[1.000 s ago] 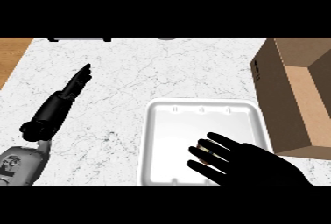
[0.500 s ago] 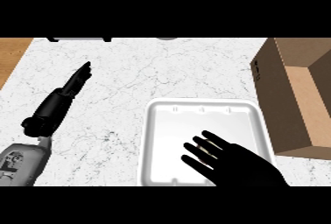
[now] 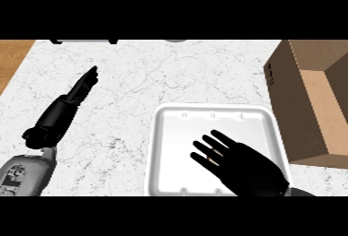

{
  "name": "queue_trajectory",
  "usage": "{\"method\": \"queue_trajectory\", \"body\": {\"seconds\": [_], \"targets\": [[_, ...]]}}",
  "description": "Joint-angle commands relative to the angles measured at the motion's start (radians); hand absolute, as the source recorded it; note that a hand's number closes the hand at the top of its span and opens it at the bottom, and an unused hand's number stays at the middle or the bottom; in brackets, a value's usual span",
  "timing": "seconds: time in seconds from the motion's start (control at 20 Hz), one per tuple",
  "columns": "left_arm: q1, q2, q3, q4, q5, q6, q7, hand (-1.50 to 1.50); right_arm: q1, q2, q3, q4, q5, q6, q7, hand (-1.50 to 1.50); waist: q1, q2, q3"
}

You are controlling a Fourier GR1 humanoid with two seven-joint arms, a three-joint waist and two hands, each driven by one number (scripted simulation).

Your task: Pick the cupcake from the tray and place it in the cardboard box

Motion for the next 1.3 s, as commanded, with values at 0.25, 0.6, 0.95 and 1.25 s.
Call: {"method": "queue_trajectory", "body": {"seconds": [0.25, 0.6, 0.95, 1.25], "targets": [[0.019, -0.057, 0.016, -0.047, -0.050, -0.021, 0.037, 0.00, -0.046, 0.110, -0.018, 0.208, 0.077, -0.055, -0.091, -1.50, 0.003, 0.000, 0.000], [0.025, -0.050, 0.086, -0.024, -0.047, -0.089, 0.004, 0.00, 0.090, 0.098, 0.019, 0.155, 0.187, -0.108, -0.097, -1.50, -0.002, -0.001, 0.000], [-0.064, -0.110, 0.082, 0.050, -0.091, -0.074, 0.030, 0.00, -0.033, 0.127, -0.089, 0.375, 0.224, -0.181, -0.187, -1.50, -0.002, 0.002, 0.000], [0.026, -0.094, 0.115, 0.005, -0.125, -0.099, -0.030, 0.00, 0.004, 0.178, -0.062, 0.399, 0.261, -0.185, -0.231, -1.50, -0.001, 0.000, 0.000]]}}
